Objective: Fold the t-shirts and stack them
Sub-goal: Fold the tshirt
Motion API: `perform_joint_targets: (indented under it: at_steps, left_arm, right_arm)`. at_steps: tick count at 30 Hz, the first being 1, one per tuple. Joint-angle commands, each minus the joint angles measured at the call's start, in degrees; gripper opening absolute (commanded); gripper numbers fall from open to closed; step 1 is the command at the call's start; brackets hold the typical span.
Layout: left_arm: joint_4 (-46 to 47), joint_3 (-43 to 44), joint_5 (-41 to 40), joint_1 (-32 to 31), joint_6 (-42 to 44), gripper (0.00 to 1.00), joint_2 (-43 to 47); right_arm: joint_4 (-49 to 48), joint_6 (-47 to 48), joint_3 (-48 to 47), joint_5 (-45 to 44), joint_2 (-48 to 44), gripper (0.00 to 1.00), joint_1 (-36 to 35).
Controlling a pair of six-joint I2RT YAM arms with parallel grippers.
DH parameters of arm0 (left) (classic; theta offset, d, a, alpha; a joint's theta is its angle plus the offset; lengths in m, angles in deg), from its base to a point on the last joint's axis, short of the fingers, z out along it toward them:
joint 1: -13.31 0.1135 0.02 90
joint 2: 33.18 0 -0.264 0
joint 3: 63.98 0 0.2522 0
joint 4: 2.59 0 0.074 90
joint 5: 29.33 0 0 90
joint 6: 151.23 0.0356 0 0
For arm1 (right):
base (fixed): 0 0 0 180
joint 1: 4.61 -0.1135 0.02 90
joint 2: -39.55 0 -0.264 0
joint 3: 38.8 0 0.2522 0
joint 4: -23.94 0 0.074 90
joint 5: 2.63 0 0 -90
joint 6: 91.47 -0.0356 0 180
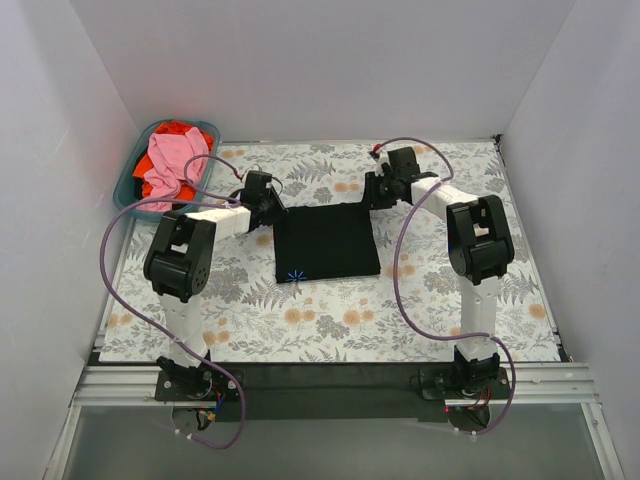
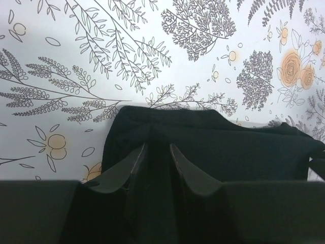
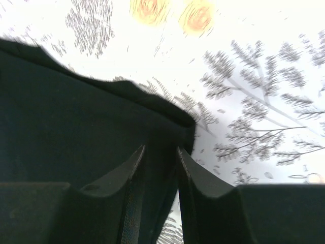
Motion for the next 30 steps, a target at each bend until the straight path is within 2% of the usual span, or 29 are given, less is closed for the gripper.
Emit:
perform_joint_targets:
  at_steps: [1,5,7,9,11,13,19,26,30]
  left_arm:
    - [0.11,-0.19,-0.68,0.86,0.91,0.24,3.38]
    - [3.88,-3.61,1.69,0.86,-0.05,0.4,9.52]
    - [8.97,-8.07,1.96,0.86,-1.02,0.42,12.16]
    - [15.8,-11.25,3.78,0.94,-1.98,0.42,13.58]
    - [17.34,-12.5,5.46,1.03,-2.52,0.39,11.14]
    - [18.83,-12.24,7.31,1.21,-2.95,0.31,9.11]
    - [22.09,-10.13,10.13,4.02,-4.71,0.23,0.59]
    - [22.52,-9.33,13.29,7.89,-8.14,0.18,-4.35]
    - [22.27,-10.39,14.26,8.06,-7.27,0.18,-2.86]
  right_arm:
    - [-4.89,-2.8,-2.28,5.51,-2.39,0.37,1.89]
    - [-11.11,-6.84,2.37,12.54,-6.78,0.37,2.33]
    - [-19.19,-11.93,6.4,17.9,-7.76,0.38,2.59]
    - [-19.92,-13.87,5.9,21.94,-6.19,0.38,2.68]
    - [-20.09,-14.58,5.03,22.66,-3.73,0.38,2.77]
    - [-22.28,-16.15,4.93,23.89,-2.06,0.38,2.94]
    - [-25.1,-19.32,1.6,26.09,5.76,0.38,4.96]
    - [-27.13,-22.93,-0.25,27.93,13.85,0.36,9.53]
    - [-27.74,-23.46,0.54,29.61,12.55,0.36,11.12]
